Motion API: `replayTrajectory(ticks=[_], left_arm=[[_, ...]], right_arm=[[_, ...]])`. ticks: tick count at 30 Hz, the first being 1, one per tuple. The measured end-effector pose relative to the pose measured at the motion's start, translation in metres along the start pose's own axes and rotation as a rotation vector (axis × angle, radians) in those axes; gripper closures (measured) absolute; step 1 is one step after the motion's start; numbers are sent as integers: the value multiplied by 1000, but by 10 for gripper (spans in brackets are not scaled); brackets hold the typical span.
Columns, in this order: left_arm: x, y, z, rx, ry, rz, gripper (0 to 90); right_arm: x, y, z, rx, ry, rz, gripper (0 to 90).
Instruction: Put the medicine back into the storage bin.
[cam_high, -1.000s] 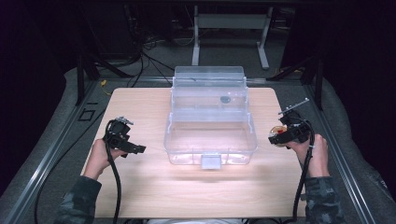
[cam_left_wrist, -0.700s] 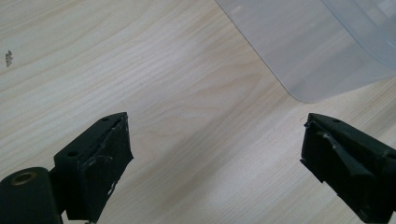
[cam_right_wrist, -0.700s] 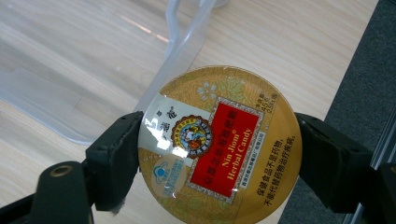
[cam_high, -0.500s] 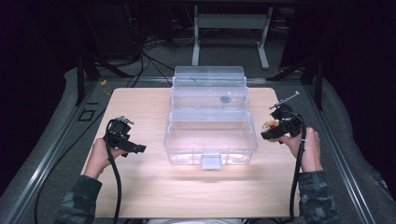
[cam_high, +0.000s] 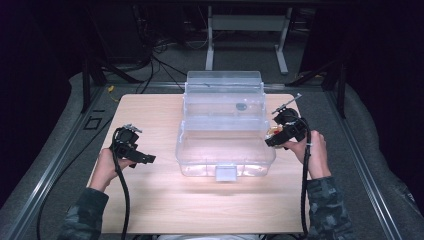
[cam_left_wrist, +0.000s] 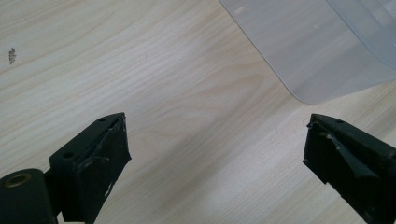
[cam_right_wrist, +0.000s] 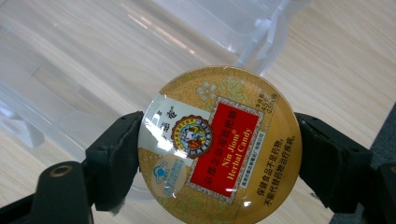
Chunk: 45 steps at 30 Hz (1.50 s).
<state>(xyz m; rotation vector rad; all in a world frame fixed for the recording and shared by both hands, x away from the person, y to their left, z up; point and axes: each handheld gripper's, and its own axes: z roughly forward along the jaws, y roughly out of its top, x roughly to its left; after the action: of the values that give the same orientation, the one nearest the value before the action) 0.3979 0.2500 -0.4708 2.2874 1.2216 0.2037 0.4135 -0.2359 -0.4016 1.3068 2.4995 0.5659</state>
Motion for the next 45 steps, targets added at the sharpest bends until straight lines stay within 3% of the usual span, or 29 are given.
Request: replayTrajectory(ticks=[13, 18, 26, 45], left_arm=[[2, -1, 0, 4, 6, -17, 11], [3, -2, -1, 2, 5, -21, 1], [5, -6, 3, 8, -3, -22, 1], [5, -6, 6, 16, -15, -18, 0]], right_arm=[[26, 20, 24, 33, 49, -69, 202], [31, 21, 36, 52, 73, -71, 201], [33, 15, 53, 83, 90, -70, 201], [34, 4, 69, 132, 102, -72, 200]])
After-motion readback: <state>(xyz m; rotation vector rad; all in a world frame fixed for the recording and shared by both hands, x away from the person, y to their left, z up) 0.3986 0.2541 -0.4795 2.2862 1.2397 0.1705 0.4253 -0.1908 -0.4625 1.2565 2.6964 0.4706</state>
